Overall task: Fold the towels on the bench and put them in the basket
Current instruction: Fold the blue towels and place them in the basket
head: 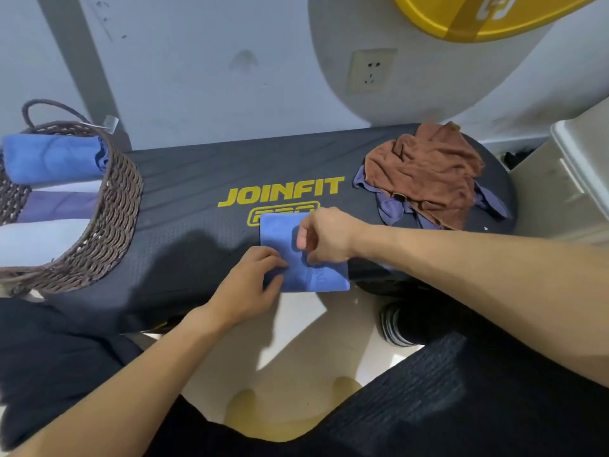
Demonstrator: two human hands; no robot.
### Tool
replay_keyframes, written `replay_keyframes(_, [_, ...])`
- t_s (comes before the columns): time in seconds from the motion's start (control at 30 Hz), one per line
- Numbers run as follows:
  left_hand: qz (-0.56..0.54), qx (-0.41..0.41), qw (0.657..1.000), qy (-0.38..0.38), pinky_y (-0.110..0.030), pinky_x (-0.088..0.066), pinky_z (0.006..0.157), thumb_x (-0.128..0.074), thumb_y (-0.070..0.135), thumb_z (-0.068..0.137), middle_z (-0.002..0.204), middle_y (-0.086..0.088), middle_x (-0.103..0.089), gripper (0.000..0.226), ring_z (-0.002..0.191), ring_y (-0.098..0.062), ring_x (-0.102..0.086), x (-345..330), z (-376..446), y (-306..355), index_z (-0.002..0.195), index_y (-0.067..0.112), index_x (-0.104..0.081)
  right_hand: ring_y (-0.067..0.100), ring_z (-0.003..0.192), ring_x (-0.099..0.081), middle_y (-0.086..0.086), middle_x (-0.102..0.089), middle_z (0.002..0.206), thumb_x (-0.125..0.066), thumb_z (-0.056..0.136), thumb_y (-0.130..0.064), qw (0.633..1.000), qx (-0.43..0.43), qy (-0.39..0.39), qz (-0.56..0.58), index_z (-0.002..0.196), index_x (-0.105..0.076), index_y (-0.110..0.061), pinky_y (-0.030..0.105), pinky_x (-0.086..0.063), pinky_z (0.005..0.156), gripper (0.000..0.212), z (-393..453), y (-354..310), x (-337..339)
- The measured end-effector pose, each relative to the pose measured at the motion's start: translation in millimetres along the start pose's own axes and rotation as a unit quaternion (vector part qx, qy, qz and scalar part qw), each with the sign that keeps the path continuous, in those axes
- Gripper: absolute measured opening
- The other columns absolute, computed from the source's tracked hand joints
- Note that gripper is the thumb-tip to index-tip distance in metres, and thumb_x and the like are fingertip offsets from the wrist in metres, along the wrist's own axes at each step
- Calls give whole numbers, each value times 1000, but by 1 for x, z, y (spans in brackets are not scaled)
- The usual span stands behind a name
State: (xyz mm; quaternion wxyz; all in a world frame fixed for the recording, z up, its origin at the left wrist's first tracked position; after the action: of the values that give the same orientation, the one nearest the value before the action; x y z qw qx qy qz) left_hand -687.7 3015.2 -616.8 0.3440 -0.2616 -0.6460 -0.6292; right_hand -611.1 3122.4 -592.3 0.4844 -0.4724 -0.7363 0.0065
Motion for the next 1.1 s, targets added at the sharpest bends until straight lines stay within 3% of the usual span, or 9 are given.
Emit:
replay_keyframes(0.1, [-29, 20, 999, -18, -4, -30, 97, -71, 15, 86, 119, 4, -61, 28, 116, -9, -52, -2, -5, -10, 114, 13, -72, 21, 100, -64, 0, -70, 106, -77, 77, -11, 996, -1, -77, -45, 119, -66, -16, 21, -43, 74, 43, 0, 8, -37])
replay_keyframes(0.23, [-16, -8, 997, -76, -22, -35, 104, -84, 22, 75, 126, -2, -59, 51, 123, -16, -48, -11, -8, -12, 122, 10, -67, 20, 103, -62, 1, -65, 114, -92, 64, -29, 995, 16, -77, -54, 125, -63, -15, 19, -43, 76, 69, 0, 8, -36])
replay_keyframes(0.47, [-52, 31, 998, 4, -28, -41, 91, -61, 6, 91, 109, -1, -63, 16, 99, -17, -51, 7, 0, -9, 107, 9, -64, 19, 107, -42, -6, -39, 107, -96, 48, -40, 986, 56, -44, -148, 128, -52, -20, 29, -37, 76, 94, -6, 4, -41])
replay_keyframes(0.6, [-66, 104, 992, -33, -33, -41, 73, -53, 16, 97, 91, 3, -62, 10, 82, -16, -54, 8, 8, -17, 104, 15, -59, 27, 104, -55, 6, -57, 112, -84, 69, -25, 989, 68, -2, -135, 116, -59, -14, 31, -43, 76, 54, -5, 3, -30])
replay_keyframes(0.7, [-92, 125, 988, -10, -27, -35, 61, -57, 24, 96, 62, 12, -51, 7, 59, -5, -50, 11, 9, -20, 99, 18, -59, 25, 78, -54, -2, -61, 81, -74, 80, -29, 993, 35, -8, -116, 82, -57, -25, 28, -34, 59, 18, 1, 10, -17])
replay_keyframes(0.87, [-133, 162, 977, 38, -18, -42, 58, -80, 36, 76, 72, 14, -60, 44, 63, -5, -56, 12, 4, -23, 108, 25, -52, 15, 55, -36, 0, -44, 59, -81, 81, -32, 991, -41, -51, 113, 78, -57, -9, 25, -33, 54, 33, 5, 42, -7])
replay_keyframes(0.93, [-134, 186, 971, 72, -17, -40, 57, -78, 29, 81, 70, 10, -59, 35, 62, -3, -55, 13, 2, -28, 105, 20, -55, 16, 59, -38, 4, -46, 67, -85, 76, -30, 977, -66, -36, 200, 83, -60, -10, 21, -33, 53, 33, 5, 53, -6])
replay_keyframes(1.03, [-170, 238, 948, 125, -35, -39, 58, -70, 23, 89, 65, -10, -52, 26, 58, -16, -43, 16, 2, -40, 91, 4, -53, 19, 71, -46, 5, -54, 78, -90, 69, -19, 965, -96, -69, 234, 89, -64, -12, 24, -42, 63, 34, 5, 59, -14])
replay_keyframes(1.1, [-169, 266, 940, 130, -35, -33, 55, -65, 24, 93, 62, -4, -46, 27, 57, -20, -40, 14, 5, -43, 85, 5, -47, 21, 77, -52, 9, -58, 84, -91, 67, -11, 959, -117, -81, 247, 88, -68, -11, 32, -46, 72, 31, 8, 64, -16])
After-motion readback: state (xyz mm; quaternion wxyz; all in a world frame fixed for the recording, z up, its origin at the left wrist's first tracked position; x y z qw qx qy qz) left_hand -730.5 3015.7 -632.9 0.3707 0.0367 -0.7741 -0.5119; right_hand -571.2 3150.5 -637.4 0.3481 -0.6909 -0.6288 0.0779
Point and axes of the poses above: each hand's wrist, its own z-axis towards the middle knuckle, its own x-axis out of the back of the hand, y = z × x, the point moved 10 cm from there along z, towards the middle knuckle
